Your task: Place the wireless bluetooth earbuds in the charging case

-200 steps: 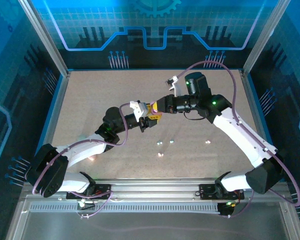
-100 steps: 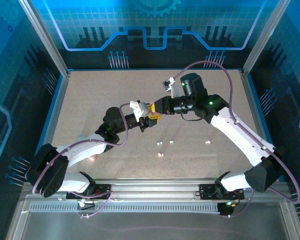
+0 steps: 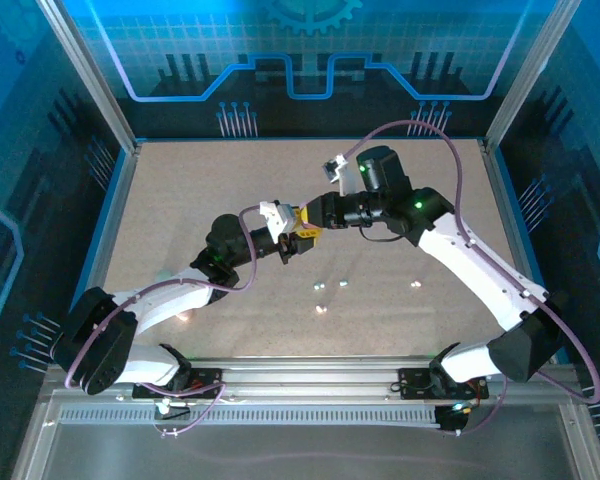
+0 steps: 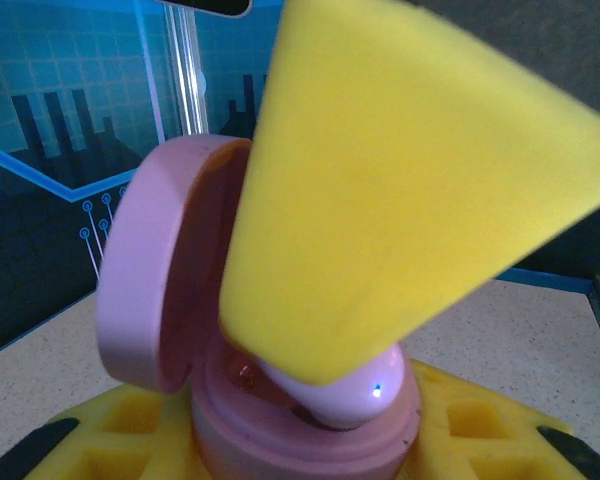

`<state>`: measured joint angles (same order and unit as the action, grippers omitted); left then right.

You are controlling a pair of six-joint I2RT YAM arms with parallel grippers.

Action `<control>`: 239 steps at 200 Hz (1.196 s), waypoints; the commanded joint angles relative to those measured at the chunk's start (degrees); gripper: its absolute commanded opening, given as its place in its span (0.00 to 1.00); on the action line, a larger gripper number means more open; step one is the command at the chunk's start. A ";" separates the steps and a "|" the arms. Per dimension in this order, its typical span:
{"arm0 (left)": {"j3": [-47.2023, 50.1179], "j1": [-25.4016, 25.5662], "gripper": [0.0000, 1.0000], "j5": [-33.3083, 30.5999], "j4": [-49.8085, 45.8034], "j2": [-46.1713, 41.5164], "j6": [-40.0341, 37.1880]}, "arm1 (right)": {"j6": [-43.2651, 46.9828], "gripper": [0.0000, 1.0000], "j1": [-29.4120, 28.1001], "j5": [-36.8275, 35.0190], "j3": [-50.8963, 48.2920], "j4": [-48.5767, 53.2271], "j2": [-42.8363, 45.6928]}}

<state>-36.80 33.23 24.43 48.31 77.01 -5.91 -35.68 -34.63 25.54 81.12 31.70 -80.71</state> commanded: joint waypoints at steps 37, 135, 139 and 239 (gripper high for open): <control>0.04 0.52 0.26 0.44 6.80 -0.35 1.86 | 1.73 0.23 -2.02 -7.84 0.24 2.35 0.68; -0.42 0.56 0.25 1.02 6.27 -0.20 2.14 | 3.16 0.27 -2.49 -10.92 2.44 4.76 1.16; -0.46 0.56 0.26 1.05 6.21 -0.20 2.13 | 3.12 0.27 -2.51 -10.87 2.50 4.77 1.21; -0.38 0.58 0.25 0.52 5.08 0.36 1.52 | 2.72 0.31 -2.63 -9.22 2.78 2.90 4.69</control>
<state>-36.56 33.30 23.83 50.04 77.21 -4.40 -33.36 -36.80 16.88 83.24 34.94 -78.96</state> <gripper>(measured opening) 0.373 0.300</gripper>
